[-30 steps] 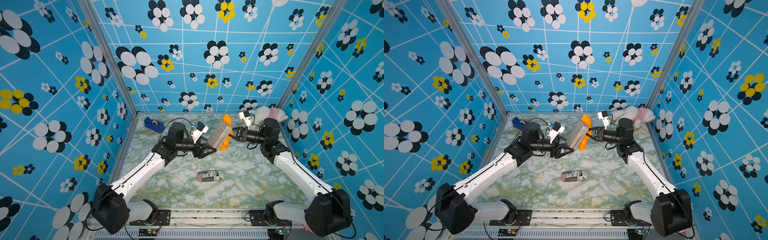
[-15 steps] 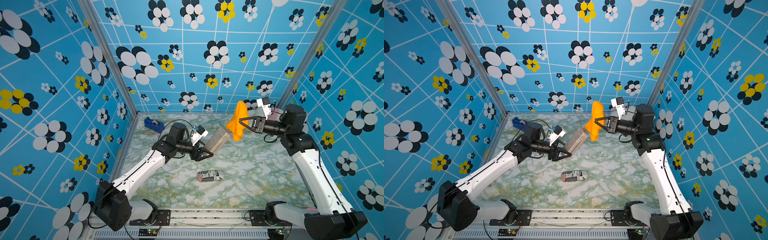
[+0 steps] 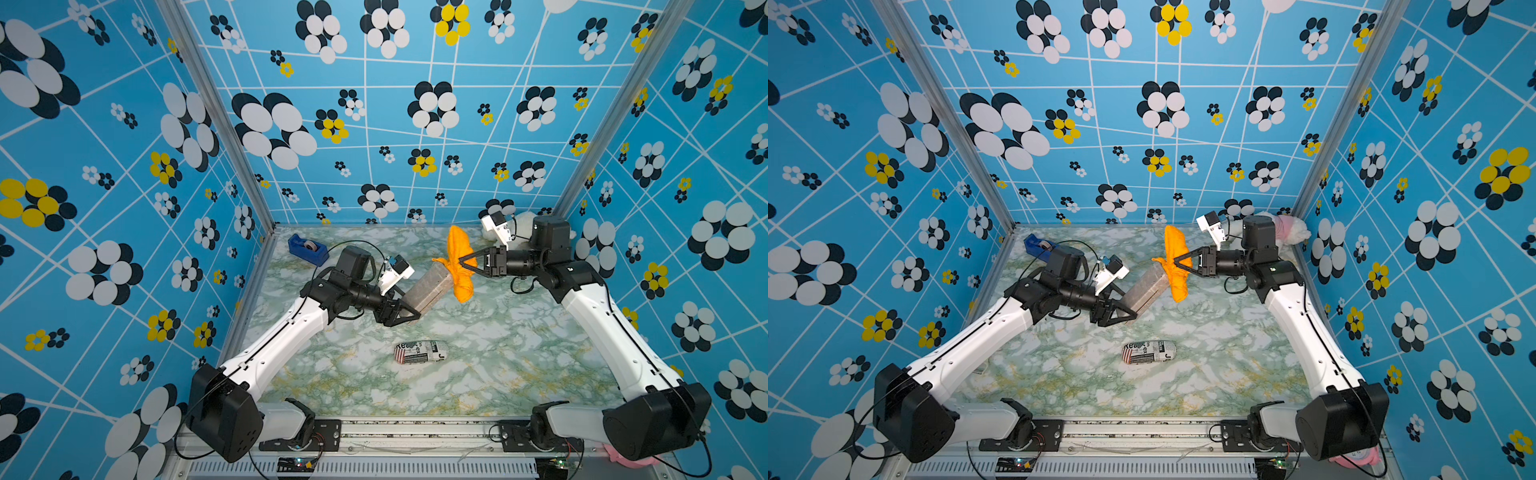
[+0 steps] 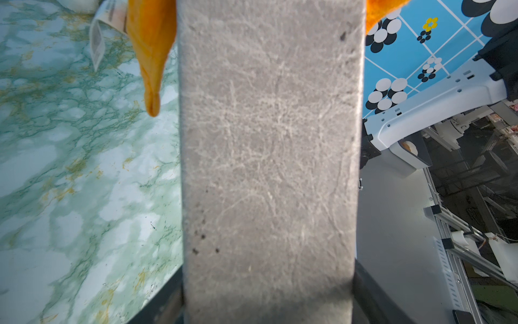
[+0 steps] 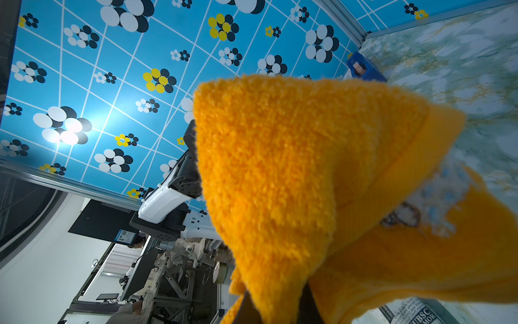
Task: Wipe the eyeglass case
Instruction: Wipe the dirt from the eyeglass case.
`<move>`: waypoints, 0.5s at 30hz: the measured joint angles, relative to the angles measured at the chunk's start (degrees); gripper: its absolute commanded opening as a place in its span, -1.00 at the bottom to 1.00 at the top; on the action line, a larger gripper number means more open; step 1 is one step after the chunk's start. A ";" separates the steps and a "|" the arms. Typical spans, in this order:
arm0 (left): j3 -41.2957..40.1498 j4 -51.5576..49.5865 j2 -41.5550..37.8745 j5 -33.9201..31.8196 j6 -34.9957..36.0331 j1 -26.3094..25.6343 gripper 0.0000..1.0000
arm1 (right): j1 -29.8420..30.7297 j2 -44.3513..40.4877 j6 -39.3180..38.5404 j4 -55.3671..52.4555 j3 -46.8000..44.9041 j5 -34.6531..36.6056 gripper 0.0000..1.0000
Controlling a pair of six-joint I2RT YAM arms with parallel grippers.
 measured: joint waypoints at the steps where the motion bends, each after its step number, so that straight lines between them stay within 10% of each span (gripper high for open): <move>1: 0.37 -0.70 -0.04 0.02 0.59 -0.04 -0.97 | 0.11 0.59 -0.72 -0.50 0.52 0.09 -1.00; 15: 1.44 -0.31 -2.80 0.22 2.78 -2.25 -1.00 | 2.99 3.28 -6.82 -6.03 0.17 7.87 -1.00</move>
